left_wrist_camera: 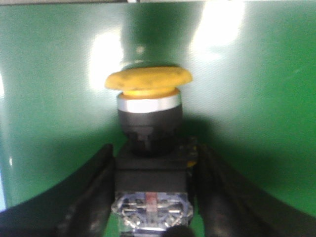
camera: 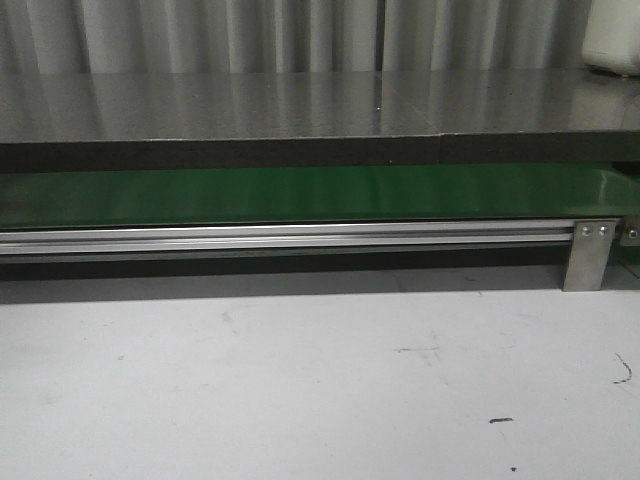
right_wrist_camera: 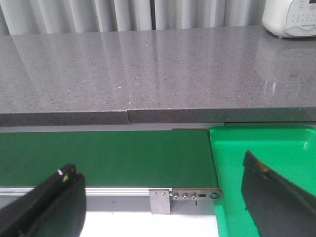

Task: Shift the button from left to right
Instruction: 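Carry the button onto the conveyor belt and release it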

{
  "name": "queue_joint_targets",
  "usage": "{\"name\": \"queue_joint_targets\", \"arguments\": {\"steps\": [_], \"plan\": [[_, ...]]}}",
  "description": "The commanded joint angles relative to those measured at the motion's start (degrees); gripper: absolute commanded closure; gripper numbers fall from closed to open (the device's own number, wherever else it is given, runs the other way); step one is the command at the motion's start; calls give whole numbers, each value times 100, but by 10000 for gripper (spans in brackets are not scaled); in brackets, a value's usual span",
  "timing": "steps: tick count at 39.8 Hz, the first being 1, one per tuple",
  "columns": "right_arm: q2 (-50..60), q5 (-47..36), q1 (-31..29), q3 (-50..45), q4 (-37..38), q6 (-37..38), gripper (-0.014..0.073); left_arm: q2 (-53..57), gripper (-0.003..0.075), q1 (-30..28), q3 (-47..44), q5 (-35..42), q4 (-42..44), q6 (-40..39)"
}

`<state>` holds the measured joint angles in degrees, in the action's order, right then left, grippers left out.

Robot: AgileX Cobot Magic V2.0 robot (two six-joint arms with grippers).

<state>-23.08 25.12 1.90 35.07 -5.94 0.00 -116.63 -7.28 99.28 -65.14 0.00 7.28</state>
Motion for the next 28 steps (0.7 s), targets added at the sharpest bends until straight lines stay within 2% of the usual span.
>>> {"name": "queue_joint_targets", "arguments": {"steps": [1, 5, 7, 19, 22, 24, 28], "plan": [[-77, -503, 3, 210, 32, -45, -60, 330, 251, 25, 129, 65, -118, 153], [-77, -503, 3, 210, 32, -45, -60, 330, 146, 25, 129, 14, -740, 625], [-77, -503, 3, 210, 32, -45, -60, 330, 122, 25, 177, -7, -901, 637], [-77, -503, 3, 210, 32, -45, -60, 692, 119, 25, 732, -136, -914, 637], [-77, -503, 3, 210, 32, -45, -60, 824, 155, 25, 775, -207, -903, 637], [-77, -503, 3, 210, 32, -45, -60, 892, 210, 25, 775, -312, -903, 637], [-77, -503, 3, 210, 32, -45, -60, 946, 374, 25, 783, -606, -903, 637]]}}
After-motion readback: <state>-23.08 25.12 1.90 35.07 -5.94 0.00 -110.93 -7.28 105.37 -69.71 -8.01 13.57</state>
